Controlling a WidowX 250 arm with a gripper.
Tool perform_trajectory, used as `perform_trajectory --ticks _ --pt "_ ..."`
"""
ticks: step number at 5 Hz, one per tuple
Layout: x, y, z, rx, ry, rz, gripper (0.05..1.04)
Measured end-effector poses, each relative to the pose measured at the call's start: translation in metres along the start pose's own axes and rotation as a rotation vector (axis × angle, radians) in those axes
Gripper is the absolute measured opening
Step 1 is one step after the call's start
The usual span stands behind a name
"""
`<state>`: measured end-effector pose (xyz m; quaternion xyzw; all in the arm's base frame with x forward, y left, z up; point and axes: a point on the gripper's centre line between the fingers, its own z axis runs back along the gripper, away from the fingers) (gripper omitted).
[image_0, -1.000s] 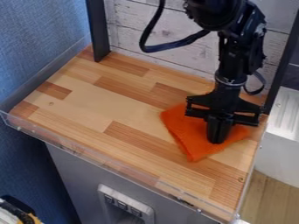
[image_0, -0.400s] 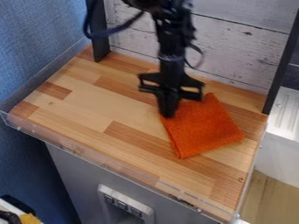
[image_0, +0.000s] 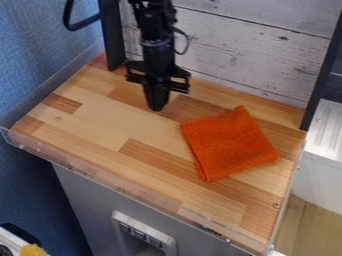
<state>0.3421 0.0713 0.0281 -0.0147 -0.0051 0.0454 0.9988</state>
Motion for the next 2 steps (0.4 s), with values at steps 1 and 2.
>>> perform_trajectory --ticks 1,2 --pt "0.004 0.022 0.001 -0.001 0.004 -0.03 0.059" --pt "0.005 0.043 -0.002 0.007 0.005 -0.059 0.059"
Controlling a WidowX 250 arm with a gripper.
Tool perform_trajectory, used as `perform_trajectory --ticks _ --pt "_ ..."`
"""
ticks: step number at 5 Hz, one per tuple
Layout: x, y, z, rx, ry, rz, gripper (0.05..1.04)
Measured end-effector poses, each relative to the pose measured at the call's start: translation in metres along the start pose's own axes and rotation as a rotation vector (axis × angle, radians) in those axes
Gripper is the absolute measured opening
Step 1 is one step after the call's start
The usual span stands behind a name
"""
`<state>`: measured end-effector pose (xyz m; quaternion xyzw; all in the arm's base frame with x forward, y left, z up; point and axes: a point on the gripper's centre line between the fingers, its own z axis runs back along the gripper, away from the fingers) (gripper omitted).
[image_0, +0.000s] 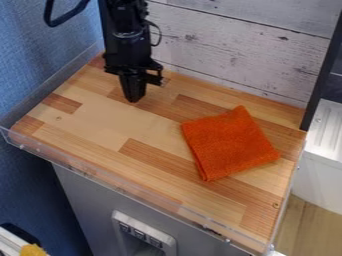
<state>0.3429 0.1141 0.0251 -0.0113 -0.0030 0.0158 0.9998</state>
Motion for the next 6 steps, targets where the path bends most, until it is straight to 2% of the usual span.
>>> perform_trajectory --ticks 3,4,5,6 --pt "0.014 0.03 -0.003 0.034 -0.004 -0.039 0.082" --pt "0.016 0.032 0.007 0.034 0.015 -0.049 0.232" --pt "0.007 0.039 0.013 0.021 0.047 -0.048 0.482" --pt "-0.004 0.05 0.041 0.031 0.008 -0.032 0.784"
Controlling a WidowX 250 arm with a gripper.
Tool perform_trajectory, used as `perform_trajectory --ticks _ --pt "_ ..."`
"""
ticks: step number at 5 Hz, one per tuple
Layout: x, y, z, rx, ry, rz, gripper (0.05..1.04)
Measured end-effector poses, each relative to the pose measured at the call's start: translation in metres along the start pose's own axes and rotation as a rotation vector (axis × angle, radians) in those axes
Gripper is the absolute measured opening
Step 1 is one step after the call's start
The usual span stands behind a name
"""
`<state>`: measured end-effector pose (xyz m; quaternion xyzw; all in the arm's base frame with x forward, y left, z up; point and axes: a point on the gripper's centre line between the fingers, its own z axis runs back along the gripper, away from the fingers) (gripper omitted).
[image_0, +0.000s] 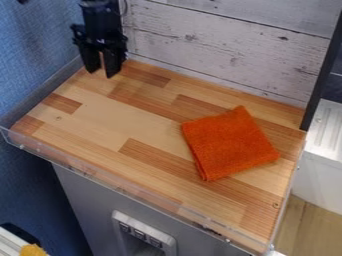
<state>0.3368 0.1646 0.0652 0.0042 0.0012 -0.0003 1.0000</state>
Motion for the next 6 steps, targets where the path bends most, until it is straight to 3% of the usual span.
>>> perform_trajectory --ticks 1,4,6 --pt "-0.016 0.0 0.012 -0.002 -0.002 -0.005 0.997" --pt "-0.057 0.003 0.043 -0.003 -0.022 -0.008 1.0" --pt "-0.073 -0.005 0.04 -0.021 -0.007 -0.016 1.0"
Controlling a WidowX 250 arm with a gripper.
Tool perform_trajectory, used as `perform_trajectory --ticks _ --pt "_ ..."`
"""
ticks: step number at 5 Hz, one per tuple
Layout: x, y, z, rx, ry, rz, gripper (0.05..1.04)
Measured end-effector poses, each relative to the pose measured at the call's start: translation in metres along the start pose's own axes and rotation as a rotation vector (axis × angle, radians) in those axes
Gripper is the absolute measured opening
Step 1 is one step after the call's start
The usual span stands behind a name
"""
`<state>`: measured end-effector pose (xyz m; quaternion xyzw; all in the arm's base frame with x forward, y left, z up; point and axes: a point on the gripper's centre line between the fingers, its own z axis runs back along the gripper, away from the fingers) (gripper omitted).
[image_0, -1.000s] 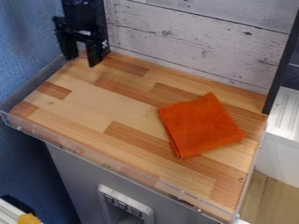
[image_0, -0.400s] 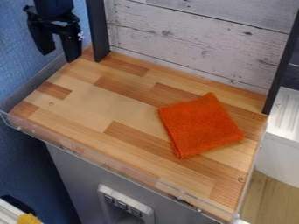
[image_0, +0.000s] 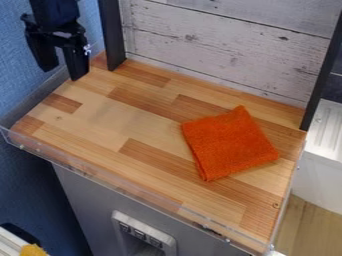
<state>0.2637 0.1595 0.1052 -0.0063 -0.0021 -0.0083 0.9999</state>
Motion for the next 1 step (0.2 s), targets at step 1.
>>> perform_trajectory --ticks 1 --pt "-0.0047 -0.0027 -0.0005 0.0 0.002 0.007 0.998"
